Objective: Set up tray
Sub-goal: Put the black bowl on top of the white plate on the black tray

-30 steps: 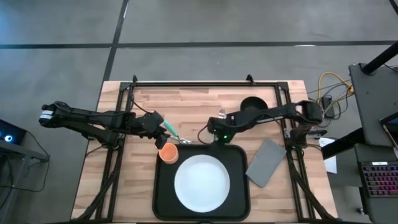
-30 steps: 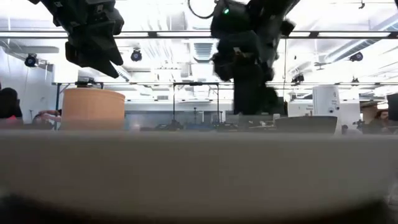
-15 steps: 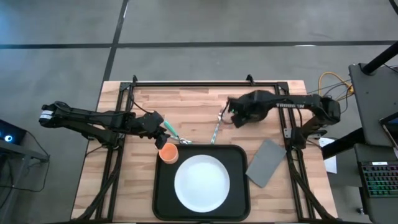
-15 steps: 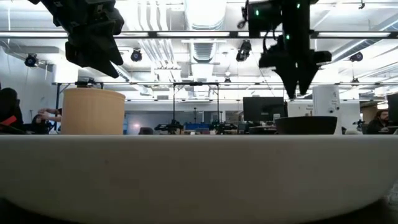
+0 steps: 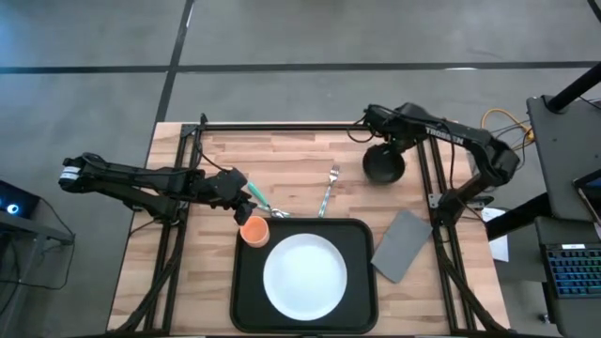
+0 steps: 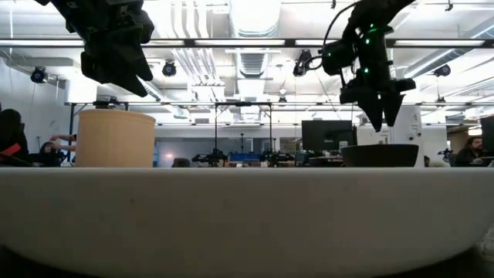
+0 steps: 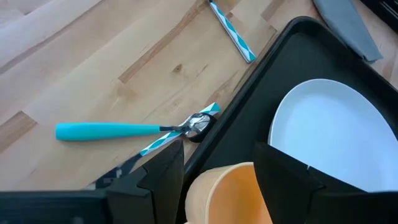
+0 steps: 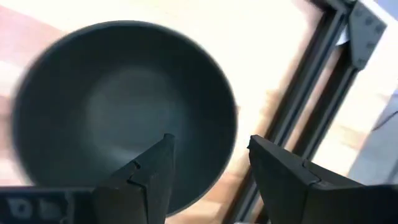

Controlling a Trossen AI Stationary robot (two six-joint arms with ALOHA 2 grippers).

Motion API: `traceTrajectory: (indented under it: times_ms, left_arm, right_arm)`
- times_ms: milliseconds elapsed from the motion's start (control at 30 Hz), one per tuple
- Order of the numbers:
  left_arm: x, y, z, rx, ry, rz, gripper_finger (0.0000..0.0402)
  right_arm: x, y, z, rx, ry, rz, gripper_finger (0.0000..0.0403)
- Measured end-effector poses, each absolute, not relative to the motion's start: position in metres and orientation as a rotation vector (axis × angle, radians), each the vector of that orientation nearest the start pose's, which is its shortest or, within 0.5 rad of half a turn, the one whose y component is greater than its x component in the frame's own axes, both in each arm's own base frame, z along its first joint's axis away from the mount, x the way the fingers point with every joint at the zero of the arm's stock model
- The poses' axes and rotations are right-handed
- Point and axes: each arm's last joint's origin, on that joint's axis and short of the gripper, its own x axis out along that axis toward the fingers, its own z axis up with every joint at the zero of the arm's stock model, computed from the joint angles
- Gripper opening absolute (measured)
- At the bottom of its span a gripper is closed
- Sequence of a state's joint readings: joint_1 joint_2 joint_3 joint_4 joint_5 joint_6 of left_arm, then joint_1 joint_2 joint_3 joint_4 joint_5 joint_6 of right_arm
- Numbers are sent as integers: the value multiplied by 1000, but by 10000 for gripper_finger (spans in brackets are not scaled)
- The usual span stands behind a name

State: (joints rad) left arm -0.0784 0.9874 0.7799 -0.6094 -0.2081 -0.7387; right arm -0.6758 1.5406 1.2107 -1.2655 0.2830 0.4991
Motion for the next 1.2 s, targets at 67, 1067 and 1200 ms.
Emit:
traceTrajectory:
  times_ms: [67, 1067, 1200]
  left_arm:
    - [192, -9, 262, -580, 721, 412, 173]
    - [192, -9, 262, -584, 719, 415, 173]
    - [192, -9, 262, -584, 719, 415, 173]
  right_arm:
    - [195, -176, 242, 653, 1448, -1162, 192]
    - [178, -190, 177, 876, 1352, -868, 17]
    - [193, -184, 200, 855, 1295, -816, 10]
